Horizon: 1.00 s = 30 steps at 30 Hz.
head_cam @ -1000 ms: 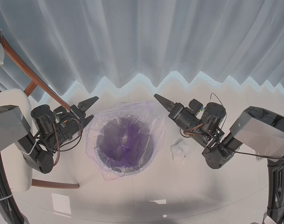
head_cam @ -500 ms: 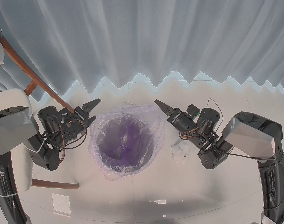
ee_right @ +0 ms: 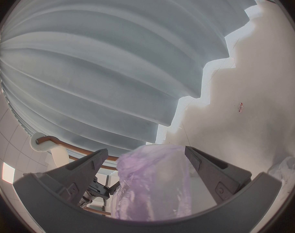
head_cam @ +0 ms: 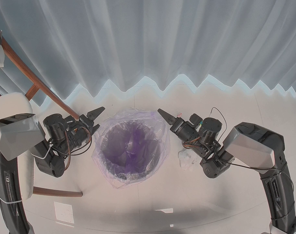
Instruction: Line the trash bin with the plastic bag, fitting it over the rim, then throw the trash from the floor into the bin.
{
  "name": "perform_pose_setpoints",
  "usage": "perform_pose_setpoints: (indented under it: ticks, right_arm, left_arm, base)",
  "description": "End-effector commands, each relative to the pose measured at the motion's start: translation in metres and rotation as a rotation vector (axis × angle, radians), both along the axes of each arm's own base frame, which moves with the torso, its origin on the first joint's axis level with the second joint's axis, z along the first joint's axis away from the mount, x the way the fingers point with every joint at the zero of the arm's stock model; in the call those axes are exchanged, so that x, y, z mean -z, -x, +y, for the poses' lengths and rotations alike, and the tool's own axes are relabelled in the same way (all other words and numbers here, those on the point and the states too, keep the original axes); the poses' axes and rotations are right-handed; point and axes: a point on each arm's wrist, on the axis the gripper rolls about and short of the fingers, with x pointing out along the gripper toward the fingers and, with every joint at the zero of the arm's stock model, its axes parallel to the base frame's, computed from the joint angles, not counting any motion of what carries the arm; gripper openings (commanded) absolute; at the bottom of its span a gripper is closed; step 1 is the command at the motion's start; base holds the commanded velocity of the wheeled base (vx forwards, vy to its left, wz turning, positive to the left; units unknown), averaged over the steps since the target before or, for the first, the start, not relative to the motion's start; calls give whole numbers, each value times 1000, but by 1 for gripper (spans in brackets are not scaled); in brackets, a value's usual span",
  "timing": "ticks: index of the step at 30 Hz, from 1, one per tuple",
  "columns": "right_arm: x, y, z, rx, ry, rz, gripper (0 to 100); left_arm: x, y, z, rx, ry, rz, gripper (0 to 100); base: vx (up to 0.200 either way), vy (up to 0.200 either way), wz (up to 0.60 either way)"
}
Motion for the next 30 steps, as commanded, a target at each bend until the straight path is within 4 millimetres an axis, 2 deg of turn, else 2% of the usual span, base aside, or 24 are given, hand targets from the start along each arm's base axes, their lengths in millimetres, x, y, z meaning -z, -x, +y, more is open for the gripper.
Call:
perform_pose_setpoints:
  ticks: [1,11,16,18,19,20,23,26,30]
  right_arm:
    - [18,-3,-1,5,10,28,100]
    - [41,-11,0,9,13,42,100]
    - [32,-12,-11,34,-8,-2,100]
    - [24,-5,-21,48,-15,-28,100]
    - [24,-5,-21,48,-15,-28,100]
    - [25,3,-22,44,4,-8,100]
    - [30,8,-22,49,68,-15,100]
    - [39,10,-21,63,171,-48,100]
    - [42,11,-16,46,221,-78,100]
  left_arm:
    - [11,-4,-1,0,-3,20,100]
    - [26,-11,1,-13,-5,37,100]
    - [18,-8,1,-16,-1,15,100]
    - [3,0,-1,-4,2,-5,100]
    - [3,0,-1,-4,2,-5,100]
    - [-1,5,-3,5,2,-6,100]
    - [-3,6,-5,8,1,-10,100]
    - [-9,11,-4,7,2,-16,100]
    - [-11,14,-4,7,0,-15,100]
  base:
    - [0,0,0]
    - [0,0,0]
    - [0,0,0]
    - [0,0,0]
    - [0,0,0]
    - [0,0,0]
    - [0,0,0]
    - [0,0,0]
    - [0,0,0]
